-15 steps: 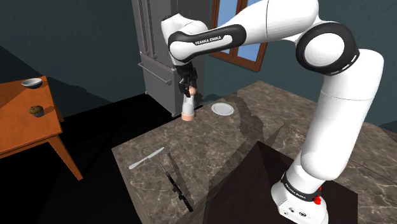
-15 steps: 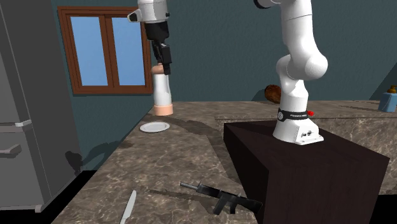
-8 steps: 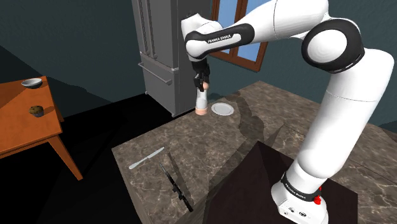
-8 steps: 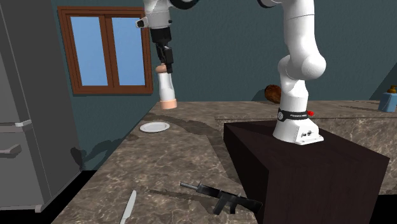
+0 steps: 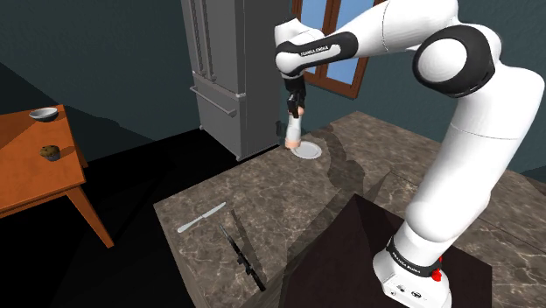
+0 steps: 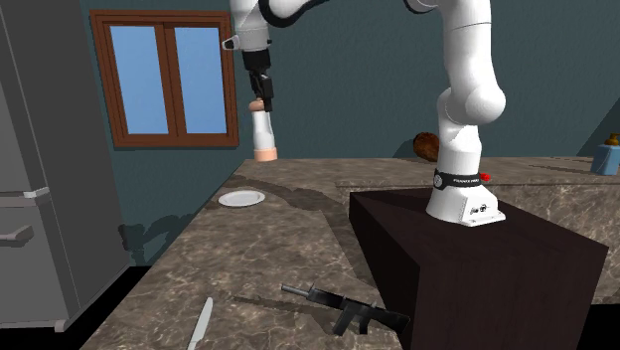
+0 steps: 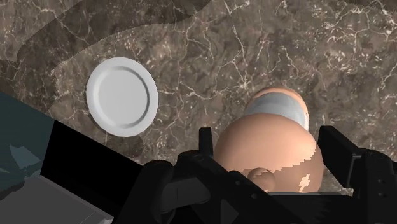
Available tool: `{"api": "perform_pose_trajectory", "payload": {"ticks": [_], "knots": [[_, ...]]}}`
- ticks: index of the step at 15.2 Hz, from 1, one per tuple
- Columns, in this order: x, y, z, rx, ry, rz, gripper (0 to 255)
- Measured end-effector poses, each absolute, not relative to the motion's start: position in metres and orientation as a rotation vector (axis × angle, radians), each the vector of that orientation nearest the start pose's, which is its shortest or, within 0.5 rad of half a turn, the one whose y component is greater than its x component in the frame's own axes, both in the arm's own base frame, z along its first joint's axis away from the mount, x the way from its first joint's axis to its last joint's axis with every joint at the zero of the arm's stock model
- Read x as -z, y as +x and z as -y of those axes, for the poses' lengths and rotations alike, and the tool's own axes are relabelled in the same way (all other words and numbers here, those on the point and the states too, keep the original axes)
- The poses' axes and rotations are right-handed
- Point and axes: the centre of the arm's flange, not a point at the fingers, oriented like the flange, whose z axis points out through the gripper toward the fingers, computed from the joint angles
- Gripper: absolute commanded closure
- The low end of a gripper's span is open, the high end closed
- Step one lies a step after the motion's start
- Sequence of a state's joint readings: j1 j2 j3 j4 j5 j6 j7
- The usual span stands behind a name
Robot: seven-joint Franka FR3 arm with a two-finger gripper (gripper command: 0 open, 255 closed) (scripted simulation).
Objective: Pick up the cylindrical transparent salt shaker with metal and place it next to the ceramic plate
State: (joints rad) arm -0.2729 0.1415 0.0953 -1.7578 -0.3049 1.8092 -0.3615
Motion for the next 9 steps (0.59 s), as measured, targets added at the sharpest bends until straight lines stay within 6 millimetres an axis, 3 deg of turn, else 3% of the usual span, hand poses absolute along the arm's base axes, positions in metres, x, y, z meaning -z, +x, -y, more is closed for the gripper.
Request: {"api": "perform_pose_trajectory", "payload": {"ticks": [9], "knots": [[-0.474, 0.568, 0.244, -0.271, -3.345, 0.453, 255]]}}
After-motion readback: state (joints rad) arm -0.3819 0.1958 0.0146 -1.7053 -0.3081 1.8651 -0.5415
